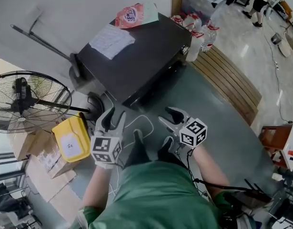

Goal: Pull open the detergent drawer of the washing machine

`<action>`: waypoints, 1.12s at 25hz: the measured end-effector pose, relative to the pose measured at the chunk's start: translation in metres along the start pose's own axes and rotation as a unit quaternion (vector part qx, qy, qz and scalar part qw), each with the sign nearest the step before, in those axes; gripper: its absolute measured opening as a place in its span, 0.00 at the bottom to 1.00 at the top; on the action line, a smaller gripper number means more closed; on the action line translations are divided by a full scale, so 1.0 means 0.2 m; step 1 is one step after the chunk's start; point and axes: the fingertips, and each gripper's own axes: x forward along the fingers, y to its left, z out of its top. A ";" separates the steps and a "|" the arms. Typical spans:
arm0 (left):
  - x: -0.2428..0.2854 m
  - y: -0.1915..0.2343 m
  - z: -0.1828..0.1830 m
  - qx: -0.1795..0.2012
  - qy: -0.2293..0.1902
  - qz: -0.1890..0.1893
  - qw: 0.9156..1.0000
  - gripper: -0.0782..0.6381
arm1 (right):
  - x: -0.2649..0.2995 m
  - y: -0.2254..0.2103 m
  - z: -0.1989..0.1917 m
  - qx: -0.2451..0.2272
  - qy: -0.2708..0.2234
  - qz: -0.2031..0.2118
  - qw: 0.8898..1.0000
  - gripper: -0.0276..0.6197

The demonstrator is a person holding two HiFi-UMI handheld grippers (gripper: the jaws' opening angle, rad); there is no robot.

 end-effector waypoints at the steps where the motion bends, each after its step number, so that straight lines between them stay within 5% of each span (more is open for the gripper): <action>1: 0.02 0.02 -0.01 0.002 0.004 -0.006 1.000 0.35 | 0.03 -0.01 -0.02 0.008 0.002 0.005 1.000 0.34; 12: 0.28 0.21 0.05 0.068 0.032 -0.105 0.992 0.35 | 0.35 -0.26 -0.26 0.150 0.005 -0.012 0.989 0.34; 18: 0.38 0.34 -0.03 0.080 0.064 -0.153 0.983 0.34 | 0.57 -0.36 -0.32 0.201 -0.027 0.014 0.979 0.35; 24: 0.42 0.46 -0.09 0.091 0.086 -0.178 0.976 0.34 | 0.82 -0.45 -0.35 0.252 -0.049 0.023 0.966 0.51; 28: 0.44 0.53 -0.14 0.093 0.098 -0.182 0.974 0.34 | 0.92 -0.46 -0.36 0.305 -0.074 0.078 0.946 0.61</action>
